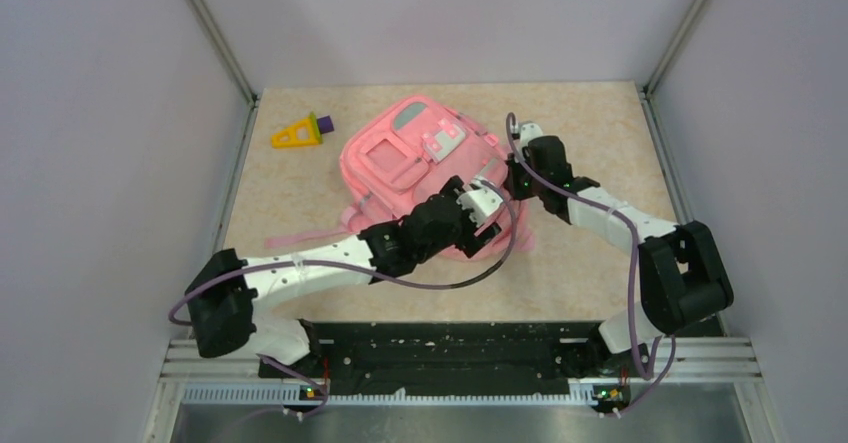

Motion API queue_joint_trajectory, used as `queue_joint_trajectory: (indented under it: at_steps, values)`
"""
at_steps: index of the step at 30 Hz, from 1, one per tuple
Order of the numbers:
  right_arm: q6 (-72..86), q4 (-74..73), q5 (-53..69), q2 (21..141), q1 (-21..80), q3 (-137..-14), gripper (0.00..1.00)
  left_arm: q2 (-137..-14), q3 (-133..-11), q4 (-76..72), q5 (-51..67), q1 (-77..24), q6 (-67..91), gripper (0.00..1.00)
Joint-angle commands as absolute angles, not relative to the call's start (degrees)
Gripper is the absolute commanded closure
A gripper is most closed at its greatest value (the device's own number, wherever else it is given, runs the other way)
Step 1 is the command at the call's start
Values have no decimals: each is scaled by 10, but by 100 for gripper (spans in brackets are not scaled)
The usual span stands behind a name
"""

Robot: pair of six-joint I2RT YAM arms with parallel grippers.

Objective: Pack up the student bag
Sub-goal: Zip the student bag at the center of the board.

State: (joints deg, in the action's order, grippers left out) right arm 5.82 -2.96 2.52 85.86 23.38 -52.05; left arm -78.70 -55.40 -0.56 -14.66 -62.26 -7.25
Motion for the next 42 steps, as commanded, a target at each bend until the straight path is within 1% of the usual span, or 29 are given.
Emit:
queue_joint_trajectory:
  at_steps: [1,6,11,12,14,15,16,19,21,22,23,27,31,35,39,42]
  values:
    - [73,5,67,834,234,-524,100,-864,-581,-97,-184,-620,-85,15]
    - [75,3,70,828,234,-525,100,-952,-606,-199,-231,-618,-127,14]
    - [78,4,72,822,234,-522,100,-1013,-623,-260,-278,-606,-164,15]
    - [79,4,72,821,234,-521,100,-1022,-621,-273,-285,-604,-172,16]
    - [79,4,71,822,234,-520,100,-1038,-619,-290,-294,-599,-184,22]
    - [79,4,71,821,234,-520,100,-1045,-616,-294,-293,-597,-189,26]
    - [78,4,70,822,234,-520,100,-1050,-614,-294,-291,-597,-192,35]
    - [72,2,69,824,226,-522,100,-1057,-598,-297,-294,-597,-198,66]
    - [64,2,74,829,214,-530,100,-1051,-578,-297,-299,-596,-192,90]
    - [58,-17,87,833,205,-538,100,-1044,-567,-295,-300,-596,-188,98]
    - [51,-31,101,841,196,-549,100,-1035,-554,-296,-300,-596,-183,100]
    - [9,-85,115,872,178,-595,100,-987,-495,-288,-291,-596,-161,100]
    - [-47,-109,131,890,173,-615,100,-923,-435,-262,-269,-597,-129,100]
    - [-79,-131,216,909,171,-641,100,-855,-389,-214,-233,-597,-103,100]
    - [-88,-146,319,946,172,-685,100,-818,-392,-111,-196,-597,-59,100]
    - [-85,-129,325,968,183,-705,100,-797,-379,-95,-187,-598,-50,100]
